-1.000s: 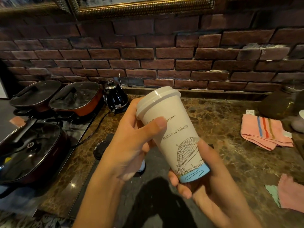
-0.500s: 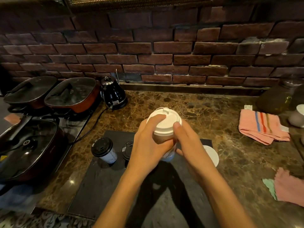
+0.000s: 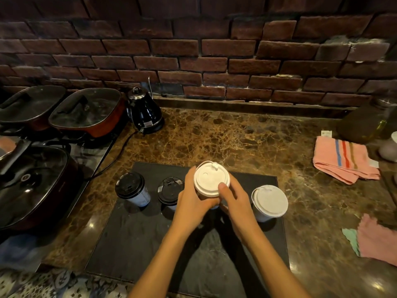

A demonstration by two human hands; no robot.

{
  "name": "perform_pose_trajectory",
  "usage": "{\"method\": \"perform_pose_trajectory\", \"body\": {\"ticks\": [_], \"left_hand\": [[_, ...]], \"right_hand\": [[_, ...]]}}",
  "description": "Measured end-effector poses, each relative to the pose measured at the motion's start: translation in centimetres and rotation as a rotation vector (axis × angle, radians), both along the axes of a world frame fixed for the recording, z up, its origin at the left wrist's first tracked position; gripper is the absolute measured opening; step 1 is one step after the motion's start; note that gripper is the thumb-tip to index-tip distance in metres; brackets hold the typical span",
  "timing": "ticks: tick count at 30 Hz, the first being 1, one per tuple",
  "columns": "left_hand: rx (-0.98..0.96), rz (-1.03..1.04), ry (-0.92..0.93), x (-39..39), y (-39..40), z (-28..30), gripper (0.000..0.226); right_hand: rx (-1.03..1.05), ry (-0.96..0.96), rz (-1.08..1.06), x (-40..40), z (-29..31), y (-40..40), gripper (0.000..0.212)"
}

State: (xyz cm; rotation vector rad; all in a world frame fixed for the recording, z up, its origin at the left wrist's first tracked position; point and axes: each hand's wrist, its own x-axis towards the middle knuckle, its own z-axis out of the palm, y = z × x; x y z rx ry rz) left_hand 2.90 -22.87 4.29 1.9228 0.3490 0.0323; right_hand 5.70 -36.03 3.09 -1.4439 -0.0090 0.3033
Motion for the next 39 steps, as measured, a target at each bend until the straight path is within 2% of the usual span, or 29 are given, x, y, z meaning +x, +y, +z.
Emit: {"method": "perform_pose_trajectory", "body": {"ticks": [3, 12, 30, 39], "left_hand": [[-0.044, 0.011, 0.0, -0.5, 0.1, -3.1, 0.089], [-0.113, 0.034, 0.064, -1.1, -1.1, -7.6, 0.095], [-0.163, 0.065, 0.073, -1.8, -1.6, -9.5, 0.089], [-0.181, 0.051, 0.079, -1.9, -1.7, -10.0, 0.095]], "right_hand": [[-0.021, 0.04, 0.0, -0.4, -2.3, 0.1, 0.044], [0.009, 0.14, -0.059, -1.3, -6.8, -0.5, 0.045], [0.054, 0.15, 0.02, -1.5, -7.8, -1.9, 0.041], [0.074, 0.159, 0.021, -1.7, -8.0, -2.0, 0.04]]}}
